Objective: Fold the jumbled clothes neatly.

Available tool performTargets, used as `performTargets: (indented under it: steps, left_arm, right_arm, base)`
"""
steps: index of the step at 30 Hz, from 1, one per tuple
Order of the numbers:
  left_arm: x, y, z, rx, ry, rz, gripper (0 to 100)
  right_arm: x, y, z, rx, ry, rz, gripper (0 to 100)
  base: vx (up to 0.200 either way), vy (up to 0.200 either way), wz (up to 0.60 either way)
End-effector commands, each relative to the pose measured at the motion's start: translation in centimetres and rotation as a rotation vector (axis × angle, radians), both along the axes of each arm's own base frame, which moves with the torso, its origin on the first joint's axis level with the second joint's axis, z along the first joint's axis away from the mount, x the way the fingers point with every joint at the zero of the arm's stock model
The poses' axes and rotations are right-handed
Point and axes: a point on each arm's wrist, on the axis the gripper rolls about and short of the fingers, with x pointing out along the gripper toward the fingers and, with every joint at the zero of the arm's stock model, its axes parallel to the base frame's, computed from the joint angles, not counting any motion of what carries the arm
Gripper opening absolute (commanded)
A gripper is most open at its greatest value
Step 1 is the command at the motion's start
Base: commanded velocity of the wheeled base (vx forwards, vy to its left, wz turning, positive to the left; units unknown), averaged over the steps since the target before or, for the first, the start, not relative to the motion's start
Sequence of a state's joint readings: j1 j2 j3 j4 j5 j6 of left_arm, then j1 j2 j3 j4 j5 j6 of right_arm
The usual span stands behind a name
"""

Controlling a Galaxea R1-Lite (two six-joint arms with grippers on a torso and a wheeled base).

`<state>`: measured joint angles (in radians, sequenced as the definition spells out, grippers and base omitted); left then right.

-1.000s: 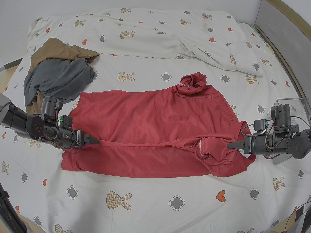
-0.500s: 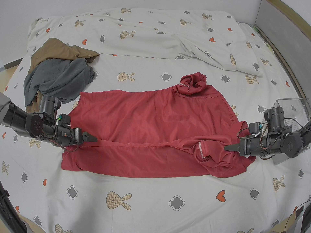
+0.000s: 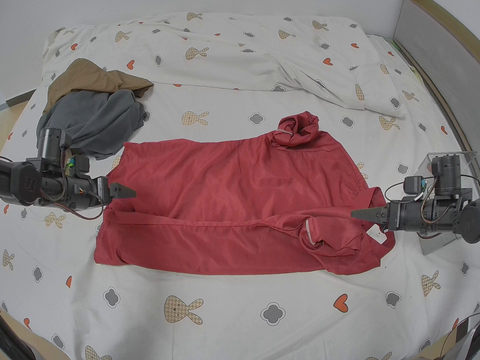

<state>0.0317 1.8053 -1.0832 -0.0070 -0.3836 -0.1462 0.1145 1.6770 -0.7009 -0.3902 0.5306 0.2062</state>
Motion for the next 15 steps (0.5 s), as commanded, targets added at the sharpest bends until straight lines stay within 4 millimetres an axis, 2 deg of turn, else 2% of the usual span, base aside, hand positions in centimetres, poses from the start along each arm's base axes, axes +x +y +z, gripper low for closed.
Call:
performTargets:
  steps: [1, 4, 5, 7, 8, 11, 12, 13, 15]
  left_arm:
    - [-3.3, -0.5, 3.5, -0.013, -0.098, -0.005, 100]
    - [-3.8, -1.8, 3.4, -0.020, -0.090, -0.048, 100]
    - [-3.9, -2.6, 3.1, -0.031, -0.070, -0.070, 100]
    - [-3.9, -3.4, 2.4, -0.038, -0.042, -0.097, 100]
    - [-3.3, -4.5, 0.8, -0.041, 0.012, -0.133, 100]
    - [-2.2, -5.7, -1.3, -0.036, 0.087, -0.160, 100]
    - [-2.1, -5.8, -1.4, -0.037, 0.090, -0.161, 100]
    - [-1.3, -6.2, -2.8, -0.035, 0.133, -0.164, 100]
    - [-0.6, -6.4, -4.1, -0.031, 0.170, -0.153, 100]
  right_arm:
    - [-2.6, -0.5, 3.2, 0.027, -0.111, -0.010, 100]
    - [-2.8, 0.8, 3.1, 0.049, -0.089, 0.033, 100]
    - [-3.0, 2.3, 3.1, 0.071, -0.068, 0.079, 100]
    - [-2.9, 3.3, 3.0, 0.087, -0.047, 0.102, 100]
    - [-2.0, 4.6, 2.2, 0.104, 0.009, 0.124, 100]
    - [0.0, 6.7, 0.3, 0.108, 0.096, 0.148, 100]
    - [0.0, 6.7, 0.3, 0.108, 0.096, 0.148, 100]
    - [1.0, 7.3, -1.0, 0.101, 0.135, 0.152, 100]
    - [1.9, 7.9, -2.1, 0.092, 0.169, 0.155, 100]
  base:
    - [0.000, 0.000, 0.00]
    - [0.000, 0.000, 0.00]
    - [0.000, 0.000, 0.00]
    - [0.000, 0.000, 0.00]
    - [0.000, 0.000, 0.00]
    - [0.000, 0.000, 0.00]
    - [0.000, 0.000, 0.00]
    - [0.000, 0.000, 0.00]
    - [0.000, 0.000, 0.00]
